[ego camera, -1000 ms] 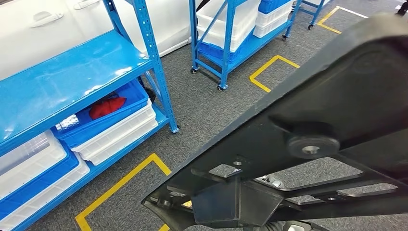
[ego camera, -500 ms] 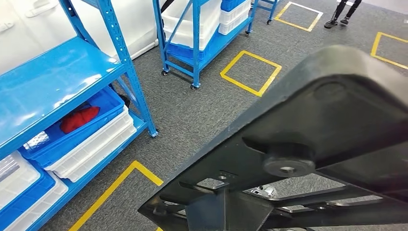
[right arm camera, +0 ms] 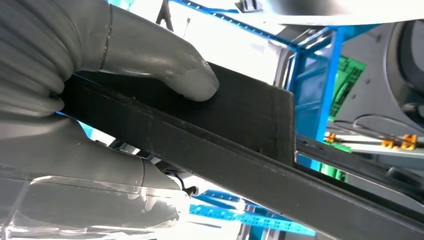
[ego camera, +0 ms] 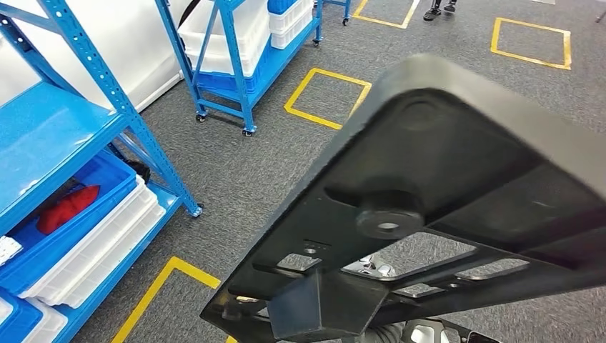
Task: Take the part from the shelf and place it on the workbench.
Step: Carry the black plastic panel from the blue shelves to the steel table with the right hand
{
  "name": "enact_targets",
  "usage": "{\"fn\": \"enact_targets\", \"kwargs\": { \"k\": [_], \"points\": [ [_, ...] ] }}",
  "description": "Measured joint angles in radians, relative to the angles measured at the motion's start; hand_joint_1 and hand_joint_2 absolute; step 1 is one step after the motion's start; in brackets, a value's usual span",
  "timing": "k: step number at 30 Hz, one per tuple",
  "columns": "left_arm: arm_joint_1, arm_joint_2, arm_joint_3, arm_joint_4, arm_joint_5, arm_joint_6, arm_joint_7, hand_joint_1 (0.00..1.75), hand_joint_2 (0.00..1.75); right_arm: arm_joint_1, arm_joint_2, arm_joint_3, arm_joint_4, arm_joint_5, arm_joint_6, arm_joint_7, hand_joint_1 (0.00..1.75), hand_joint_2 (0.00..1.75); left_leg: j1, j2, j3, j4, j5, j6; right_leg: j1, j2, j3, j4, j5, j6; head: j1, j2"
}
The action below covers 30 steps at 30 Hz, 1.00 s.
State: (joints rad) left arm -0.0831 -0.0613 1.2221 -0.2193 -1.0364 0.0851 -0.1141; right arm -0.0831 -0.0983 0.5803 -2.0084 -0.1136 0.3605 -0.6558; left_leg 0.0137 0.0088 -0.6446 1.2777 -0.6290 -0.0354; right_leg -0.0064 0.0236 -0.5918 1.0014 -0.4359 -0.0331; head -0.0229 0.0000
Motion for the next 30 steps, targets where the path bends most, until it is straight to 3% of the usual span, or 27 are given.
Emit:
{"fn": "enact_targets", "kwargs": {
  "k": [1, 2, 3, 5, 6, 8, 9, 11, 13, 14, 15, 16, 17, 18, 20, 22, 24, 25, 27, 28, 30],
  "points": [
    [0.002, 0.0, 0.002, 0.0, 0.002, 0.0, 0.0, 0.0, 1.75, 0.0, 0.001, 0.002, 0.005, 0.002, 0.0, 0.0, 1.75, 1.75, 0.0, -0.001, -0.002, 0.0, 0.014, 0.0, 0.0, 0.014, -0.001, 0.002, 0.001, 0.001, 0.0, 0.0],
    [0.003, 0.0, 0.004, 0.0, 0.004, 0.0, 0.001, 0.0, 1.75, 0.0, 0.002, 0.005, 0.009, 0.005, 0.001, 0.0, 1.75, 1.75, 0.001, -0.004, 0.016, -0.04, 0.045, 0.001, 0.0, 0.028, -0.001, 0.004, 0.001, 0.002, 0.0, 0.0],
    [0.003, 0.0, 0.007, 0.0, 0.007, 0.0, 0.002, 0.0, 1.75, 0.001, 0.004, 0.008, 0.011, 0.011, 0.0, 0.0, 1.75, 1.75, 0.004, -0.018, 0.047, -0.111, 0.086, 0.002, -0.001, 0.04, -0.002, 0.007, 0.001, 0.005, 0.0, 0.0],
    [0.003, 0.0, 0.014, 0.0, 0.013, 0.001, 0.01, 0.0, 1.75, 0.006, 0.005, 0.015, 0.015, 0.021, 0.002, 0.0, 1.75, 1.75, 0.008, -0.064, 0.102, -0.232, 0.132, 0.006, 0.0, 0.064, -0.007, 0.016, 0.0, 0.014, 0.0, 0.0],
    [0.004, 0.0, 0.017, 0.0, 0.018, 0.002, 0.015, 0.0, 1.75, 0.01, 0.005, 0.019, 0.016, 0.024, 0.006, 0.0, 1.75, 1.75, 0.009, -0.08, 0.114, -0.262, 0.139, 0.01, 0.001, 0.075, -0.012, 0.019, 0.001, 0.021, 0.0, 0.0],
    [0.005, -0.001, 0.024, 0.0, 0.028, 0.007, 0.022, 0.0, 1.75, 0.018, 0.005, 0.023, 0.018, 0.019, 0.022, 0.0, 1.75, 1.75, 0.006, -0.073, 0.116, -0.269, 0.138, 0.022, -0.001, 0.096, -0.019, 0.018, 0.007, 0.035, 0.0, 0.0],
    [0.004, -0.001, 0.028, 0.0, 0.032, 0.01, 0.023, 0.0, 1.75, 0.022, 0.005, 0.023, 0.019, 0.013, 0.031, 0.0, 1.75, 1.75, 0.006, -0.061, 0.117, -0.272, 0.142, 0.03, -0.002, 0.094, -0.022, 0.02, 0.008, 0.04, 0.0, 0.0],
    [0.004, -0.002, 0.036, 0.0, 0.039, 0.014, 0.022, 0.0, 1.75, 0.021, 0.005, 0.024, 0.022, -0.001, 0.047, 0.0, 1.75, 1.75, 0.007, -0.036, 0.118, -0.279, 0.149, 0.045, -0.001, 0.054, -0.042, 0.061, -0.02, 0.048, 0.0, 0.0],
    [0.008, -0.003, 0.043, 0.0, 0.044, 0.018, 0.02, 0.0, 1.75, 0.017, 0.005, 0.024, 0.028, -0.013, 0.059, 0.0, 1.75, 1.75, 0.003, -0.009, 0.115, -0.282, 0.151, 0.053, 0.0, 0.003, -0.097, 0.179, -0.087, 0.053, 0.0, 0.0],
    [0.011, -0.003, 0.046, 0.0, 0.046, 0.02, 0.018, 0.0, 1.75, 0.016, 0.004, 0.024, 0.032, -0.017, 0.064, 0.0, 1.75, 1.75, 0.001, 0.005, 0.114, -0.282, 0.151, 0.055, -0.001, -0.008, -0.128, 0.246, -0.117, 0.055, 0.0, 0.0],
    [0.013, -0.003, 0.048, 0.0, 0.047, 0.021, 0.017, 0.0, 1.75, 0.017, 0.004, 0.024, 0.036, -0.021, 0.068, 0.0, 1.75, 1.75, -0.001, 0.019, 0.113, -0.282, 0.15, 0.056, -0.002, -0.014, -0.148, 0.293, -0.132, 0.056, 0.0, 0.0],
    [0.013, -0.003, 0.05, 0.0, 0.048, 0.023, 0.015, 0.0, 1.75, 0.017, 0.003, 0.024, 0.041, -0.024, 0.071, 0.0, 1.75, 1.75, -0.002, 0.032, 0.113, -0.281, 0.15, 0.056, -0.004, -0.017, -0.149, 0.303, -0.128, 0.056, 0.0, 0.0],
    [0.013, -0.003, 0.051, 0.0, 0.049, 0.023, 0.013, 0.0, 1.75, 0.016, 0.003, 0.024, 0.045, -0.026, 0.074, 0.0, 1.75, 1.75, -0.003, 0.044, 0.114, -0.281, 0.149, 0.055, -0.004, -0.022, -0.128, 0.271, -0.106, 0.055, 0.0, 0.0],
    [0.012, -0.004, 0.053, 0.0, 0.049, 0.024, 0.012, 0.0, 1.75, 0.016, 0.002, 0.024, 0.049, -0.029, 0.074, 0.0, 1.75, 1.75, -0.004, 0.055, 0.116, -0.281, 0.148, 0.053, -0.004, -0.034, -0.089, 0.204, -0.074, 0.052, 0.0, 0.0],
    [0.011, -0.006, 0.057, 0.0, 0.049, 0.022, 0.008, 0.0, 1.75, 0.011, 0.002, 0.024, 0.055, -0.031, 0.076, 0.0, 1.75, 1.75, -0.007, 0.072, 0.12, -0.281, 0.144, 0.047, 0.003, -0.082, -0.013, 0.066, -0.033, 0.04, 0.0, 0.0],
    [0.011, -0.008, 0.06, 0.0, 0.049, 0.02, 0.003, 0.0, 1.75, 0.004, 0.003, 0.024, 0.062, -0.031, 0.079, 0.0, 1.75, 1.75, -0.01, 0.089, 0.123, -0.28, 0.141, 0.038, 0.014, -0.102, 0.01, 0.016, -0.029, 0.027, 0.0, 0.0],
    [0.009, -0.008, 0.062, 0.0, 0.049, 0.017, -0.001, 0.0, 1.75, 0.0, 0.003, 0.024, 0.07, -0.032, 0.079, 0.0, 1.75, 1.75, -0.01, 0.101, 0.126, -0.281, 0.137, 0.026, 0.015, -0.078, 0.007, 0.012, -0.023, 0.016, 0.0, 0.0],
    [0.008, -0.009, 0.062, 0.0, 0.049, 0.016, -0.002, 0.0, 1.75, -0.001, 0.003, 0.024, 0.073, -0.033, 0.08, 0.0, 1.75, 1.75, -0.009, 0.088, 0.126, -0.274, 0.129, 0.02, 0.011, -0.068, 0.008, 0.007, -0.02, 0.01, 0.0, 0.0],
    [0.008, -0.009, 0.063, 0.0, 0.049, 0.013, -0.003, 0.0, 1.75, -0.006, 0.004, 0.024, 0.079, -0.033, 0.082, 0.0, 1.75, 1.75, -0.005, 0.038, 0.103, -0.216, 0.088, 0.013, 0.004, -0.047, 0.011, -0.001, -0.013, -0.002, 0.0, 0.0],
    [0.01, -0.01, 0.063, 0.0, 0.049, 0.012, -0.003, 0.0, 1.75, -0.009, 0.006, 0.024, 0.081, -0.033, 0.083, 0.0, 1.75, 1.75, -0.003, 0.014, 0.083, -0.169, 0.06, 0.012, 0.005, -0.038, 0.011, -0.002, -0.012, -0.005, 0.0, 0.0],
    [0.013, -0.01, 0.063, 0.0, 0.049, 0.011, -0.003, 0.0, 1.75, -0.01, 0.008, 0.024, 0.088, -0.033, 0.085, 0.0, 1.75, 1.75, -0.003, 0.0, 0.028, -0.053, 0.008, 0.01, 0.007, -0.018, 0.009, -0.001, -0.011, -0.008, 0.0, 0.0]
  ]
}}
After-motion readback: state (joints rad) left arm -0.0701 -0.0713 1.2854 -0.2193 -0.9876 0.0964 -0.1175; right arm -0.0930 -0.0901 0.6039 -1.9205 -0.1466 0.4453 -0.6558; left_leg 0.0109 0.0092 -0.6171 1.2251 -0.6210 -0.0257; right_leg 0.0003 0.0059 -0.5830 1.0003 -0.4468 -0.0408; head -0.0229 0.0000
